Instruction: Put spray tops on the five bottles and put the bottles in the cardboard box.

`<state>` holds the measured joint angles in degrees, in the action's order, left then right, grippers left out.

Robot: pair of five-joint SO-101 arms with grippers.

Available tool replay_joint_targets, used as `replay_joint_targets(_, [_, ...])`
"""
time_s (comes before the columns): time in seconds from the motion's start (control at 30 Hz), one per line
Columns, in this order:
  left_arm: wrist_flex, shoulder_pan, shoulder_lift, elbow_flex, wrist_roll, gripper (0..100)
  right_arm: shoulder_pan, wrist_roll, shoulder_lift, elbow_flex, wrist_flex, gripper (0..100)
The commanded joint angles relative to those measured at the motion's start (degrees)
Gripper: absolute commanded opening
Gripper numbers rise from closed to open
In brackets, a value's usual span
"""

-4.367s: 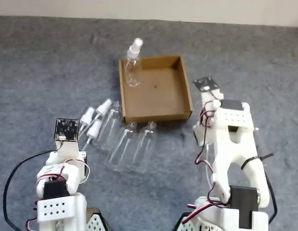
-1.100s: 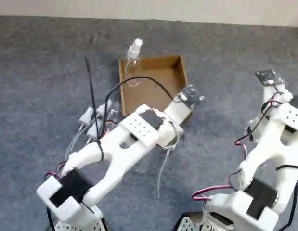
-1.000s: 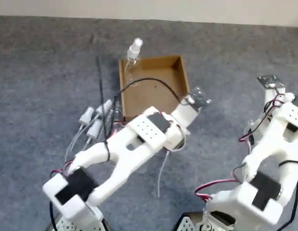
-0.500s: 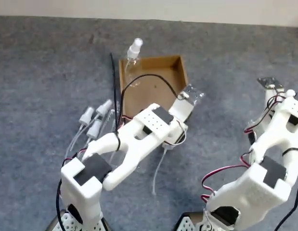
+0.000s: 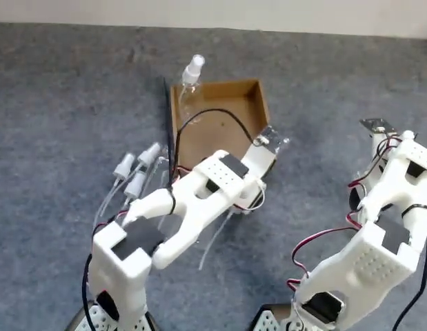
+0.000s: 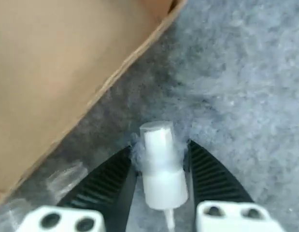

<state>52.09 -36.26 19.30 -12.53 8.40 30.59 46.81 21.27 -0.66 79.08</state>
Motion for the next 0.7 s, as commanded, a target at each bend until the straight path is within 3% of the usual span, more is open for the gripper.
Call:
replay_joint_targets(0.0, [1.58,0.31,4.09,5.32,-0.26,12,-1.10,0.44,0.75,-1.19,-2.59,18.9])
replay_joint_targets(0.13, [8.70,0.57,6.55,12.88,-0.35,5,-1.10,0.44,1.19,-1.19,-2.86,17.1])
replay_joint_targets(0.2, [11.16,0.40,6.55,15.87,-0.35,0,-0.75,0.44,0.92,-1.19,-3.03,10.6])
replay_joint_targets(0.3, [14.42,0.31,6.37,19.74,-0.35,0,-0.13,0.18,0.66,-2.33,-2.68,0.0])
replay_joint_targets(0.67, [34.64,0.48,2.24,47.60,-0.26,0,1.45,-0.62,-13.05,-5.49,1.71,0.4])
